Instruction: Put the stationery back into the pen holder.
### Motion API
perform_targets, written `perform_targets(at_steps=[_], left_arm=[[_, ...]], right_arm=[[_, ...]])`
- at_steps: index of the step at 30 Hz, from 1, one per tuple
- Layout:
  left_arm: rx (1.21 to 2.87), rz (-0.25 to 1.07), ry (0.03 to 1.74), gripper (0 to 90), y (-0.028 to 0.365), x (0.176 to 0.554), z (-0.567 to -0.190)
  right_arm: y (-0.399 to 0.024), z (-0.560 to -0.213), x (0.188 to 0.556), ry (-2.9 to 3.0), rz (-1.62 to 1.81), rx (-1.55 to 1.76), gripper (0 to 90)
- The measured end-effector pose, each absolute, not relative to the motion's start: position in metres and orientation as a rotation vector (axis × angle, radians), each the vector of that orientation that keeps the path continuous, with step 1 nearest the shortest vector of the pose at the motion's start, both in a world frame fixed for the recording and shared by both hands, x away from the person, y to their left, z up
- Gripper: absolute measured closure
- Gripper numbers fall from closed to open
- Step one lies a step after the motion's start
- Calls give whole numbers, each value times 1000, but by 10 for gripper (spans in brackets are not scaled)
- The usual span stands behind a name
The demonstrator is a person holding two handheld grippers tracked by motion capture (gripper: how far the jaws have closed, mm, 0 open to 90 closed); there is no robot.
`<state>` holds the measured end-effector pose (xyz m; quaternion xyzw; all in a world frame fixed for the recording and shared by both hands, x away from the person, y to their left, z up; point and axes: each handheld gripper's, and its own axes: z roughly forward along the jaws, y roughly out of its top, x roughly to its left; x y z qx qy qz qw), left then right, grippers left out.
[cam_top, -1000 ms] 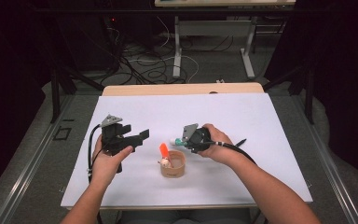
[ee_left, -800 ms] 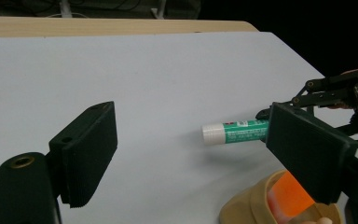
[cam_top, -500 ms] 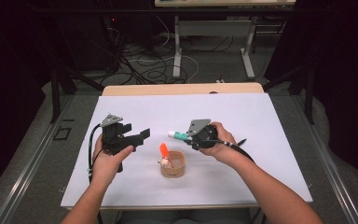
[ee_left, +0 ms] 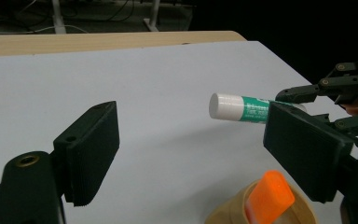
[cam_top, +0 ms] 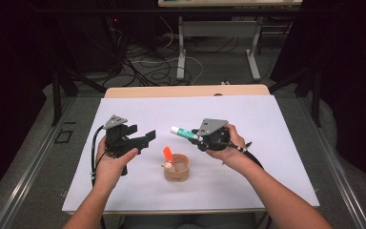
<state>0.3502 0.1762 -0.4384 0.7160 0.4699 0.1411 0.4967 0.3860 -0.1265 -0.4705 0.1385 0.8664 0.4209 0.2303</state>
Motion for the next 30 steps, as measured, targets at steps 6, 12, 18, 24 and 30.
perform_targets(at_steps=[6,12,18,24,30], left_arm=[[1722,341,1124,194,173,349,-435],[1675,302,1154,203,169,349,-432],[1671,248,1161,223,161,349,-428],[1665,178,1167,263,151,352,-423],[1643,86,1177,298,145,357,-417]], right_arm=[[-130,-468,379,2340,1230,405,663],[-138,-469,373,2296,1297,470,663],[-146,-470,369,2233,1381,530,663],[-148,-469,363,2176,1457,558,663],[-148,-466,359,2120,1535,588,663]])
